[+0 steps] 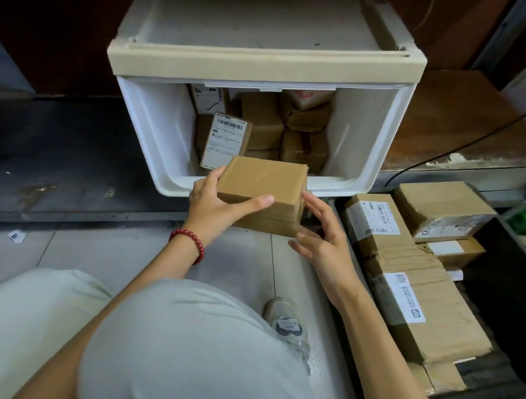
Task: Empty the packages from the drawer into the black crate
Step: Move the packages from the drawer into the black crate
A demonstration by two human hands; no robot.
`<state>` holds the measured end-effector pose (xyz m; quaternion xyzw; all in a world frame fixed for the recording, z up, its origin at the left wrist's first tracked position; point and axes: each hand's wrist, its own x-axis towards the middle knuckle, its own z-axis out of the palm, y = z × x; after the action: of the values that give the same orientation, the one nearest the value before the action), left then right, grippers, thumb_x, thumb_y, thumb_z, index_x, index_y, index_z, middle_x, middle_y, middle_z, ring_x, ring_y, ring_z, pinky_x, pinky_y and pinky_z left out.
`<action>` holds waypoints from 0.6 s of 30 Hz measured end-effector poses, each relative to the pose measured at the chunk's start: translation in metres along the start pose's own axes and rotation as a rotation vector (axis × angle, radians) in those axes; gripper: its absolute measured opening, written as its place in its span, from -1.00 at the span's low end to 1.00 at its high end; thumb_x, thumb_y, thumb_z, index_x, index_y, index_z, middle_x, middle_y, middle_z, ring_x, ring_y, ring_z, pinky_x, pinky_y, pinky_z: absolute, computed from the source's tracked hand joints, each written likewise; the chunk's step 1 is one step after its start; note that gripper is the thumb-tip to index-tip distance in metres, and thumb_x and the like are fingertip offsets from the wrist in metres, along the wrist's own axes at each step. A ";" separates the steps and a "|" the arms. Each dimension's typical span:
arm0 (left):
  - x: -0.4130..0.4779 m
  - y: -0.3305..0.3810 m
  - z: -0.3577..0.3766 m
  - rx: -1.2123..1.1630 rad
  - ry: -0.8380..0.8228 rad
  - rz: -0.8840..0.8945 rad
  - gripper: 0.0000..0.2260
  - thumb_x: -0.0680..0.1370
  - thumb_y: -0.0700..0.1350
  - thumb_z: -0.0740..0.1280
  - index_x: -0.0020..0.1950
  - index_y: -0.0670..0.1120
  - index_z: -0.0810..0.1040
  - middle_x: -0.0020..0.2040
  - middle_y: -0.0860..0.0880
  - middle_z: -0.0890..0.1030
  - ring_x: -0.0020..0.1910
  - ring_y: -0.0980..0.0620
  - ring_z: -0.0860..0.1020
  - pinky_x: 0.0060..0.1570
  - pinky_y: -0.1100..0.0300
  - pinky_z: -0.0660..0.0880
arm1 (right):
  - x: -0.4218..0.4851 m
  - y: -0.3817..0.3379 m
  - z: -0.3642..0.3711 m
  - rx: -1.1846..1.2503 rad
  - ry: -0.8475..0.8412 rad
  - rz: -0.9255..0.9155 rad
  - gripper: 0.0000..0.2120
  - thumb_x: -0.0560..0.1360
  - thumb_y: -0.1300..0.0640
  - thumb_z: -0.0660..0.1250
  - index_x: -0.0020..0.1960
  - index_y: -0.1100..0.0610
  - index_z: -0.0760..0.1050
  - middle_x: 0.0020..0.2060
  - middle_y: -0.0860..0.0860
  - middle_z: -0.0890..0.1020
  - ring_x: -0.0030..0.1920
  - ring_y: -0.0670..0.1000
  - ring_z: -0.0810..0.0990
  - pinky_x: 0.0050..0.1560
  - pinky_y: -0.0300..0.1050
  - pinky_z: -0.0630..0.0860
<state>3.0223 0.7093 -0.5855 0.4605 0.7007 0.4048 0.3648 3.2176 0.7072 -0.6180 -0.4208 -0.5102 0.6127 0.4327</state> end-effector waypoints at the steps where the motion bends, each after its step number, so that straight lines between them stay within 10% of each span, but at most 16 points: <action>1: 0.000 0.001 0.001 -0.004 -0.002 -0.019 -0.01 0.09 0.40 0.52 0.44 0.12 0.30 0.35 0.03 0.35 0.35 -0.01 0.34 0.33 -0.03 0.38 | 0.001 -0.001 0.000 -0.001 -0.004 -0.018 -0.35 0.31 0.31 0.23 0.26 -0.26 0.49 0.36 -0.08 0.45 0.19 0.00 0.60 0.05 -0.12 0.56; 9: 0.001 0.000 0.003 -0.072 0.032 -0.064 -0.23 0.22 0.27 0.54 0.35 0.06 0.40 0.24 0.12 0.50 0.19 0.13 0.49 0.02 0.33 0.42 | 0.003 -0.005 0.000 0.008 0.015 -0.109 -0.57 0.53 0.27 0.27 0.31 -0.10 0.52 0.40 -0.01 0.43 0.37 -0.05 0.45 0.35 -0.10 0.41; 18: 0.005 -0.012 0.008 0.239 -0.008 0.084 -0.06 0.17 0.08 0.64 0.45 0.09 0.25 0.34 0.01 0.38 0.32 -0.01 0.40 0.31 -0.02 0.40 | 0.007 -0.010 -0.008 -0.059 0.129 -0.088 -0.73 0.66 0.14 0.13 0.35 0.03 0.37 0.24 -0.11 0.54 0.10 -0.42 0.50 -0.01 -0.57 0.38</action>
<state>3.0240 0.7131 -0.6007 0.5314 0.7226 0.3313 0.2927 3.2246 0.7169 -0.6095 -0.4491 -0.5172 0.5495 0.4783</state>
